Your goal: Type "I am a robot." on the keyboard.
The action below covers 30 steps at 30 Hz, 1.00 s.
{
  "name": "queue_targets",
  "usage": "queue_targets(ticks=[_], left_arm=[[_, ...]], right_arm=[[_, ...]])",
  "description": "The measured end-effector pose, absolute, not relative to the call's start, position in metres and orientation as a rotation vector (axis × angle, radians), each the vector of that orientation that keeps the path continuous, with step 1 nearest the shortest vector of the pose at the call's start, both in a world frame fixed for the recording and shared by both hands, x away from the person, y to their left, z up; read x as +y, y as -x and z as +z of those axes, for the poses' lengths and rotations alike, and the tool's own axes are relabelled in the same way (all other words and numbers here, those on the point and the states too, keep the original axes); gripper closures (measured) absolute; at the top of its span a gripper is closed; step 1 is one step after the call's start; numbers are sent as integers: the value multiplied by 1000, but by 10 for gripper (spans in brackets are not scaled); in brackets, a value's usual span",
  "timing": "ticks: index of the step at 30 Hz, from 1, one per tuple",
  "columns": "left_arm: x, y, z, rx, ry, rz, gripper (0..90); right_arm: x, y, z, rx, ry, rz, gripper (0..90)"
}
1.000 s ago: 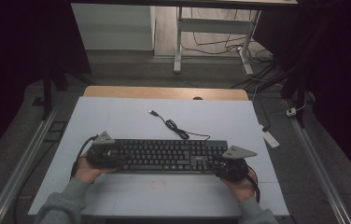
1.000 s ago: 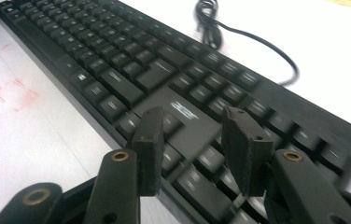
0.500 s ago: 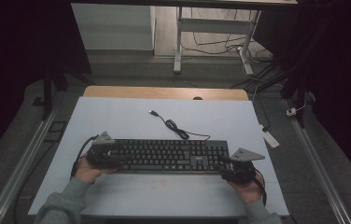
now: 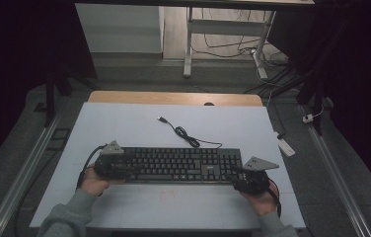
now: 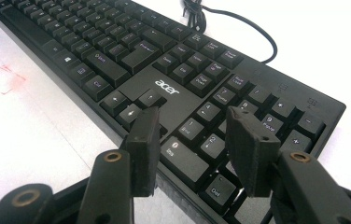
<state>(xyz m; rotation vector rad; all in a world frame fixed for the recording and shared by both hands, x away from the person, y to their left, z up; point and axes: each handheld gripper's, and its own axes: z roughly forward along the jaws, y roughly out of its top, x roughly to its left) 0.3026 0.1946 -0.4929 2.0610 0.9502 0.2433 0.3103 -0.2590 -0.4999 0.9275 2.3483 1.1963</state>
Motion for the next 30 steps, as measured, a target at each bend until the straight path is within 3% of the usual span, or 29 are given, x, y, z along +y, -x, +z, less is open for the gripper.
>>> queue_targets(ticks=[8, 13, 30], left_arm=[[187, -300, -493, 897, -2102, 238, 652], [183, -298, -494, 871, -2123, 243, 890], [154, -300, -514, 853, -2214, 213, 890]], right_arm=[[-259, -310, -500, 2347, -923, 1190, 554], [-259, -310, -500, 2345, -922, 1179, 555], [-259, -310, -501, 2349, -922, 1166, 555]])
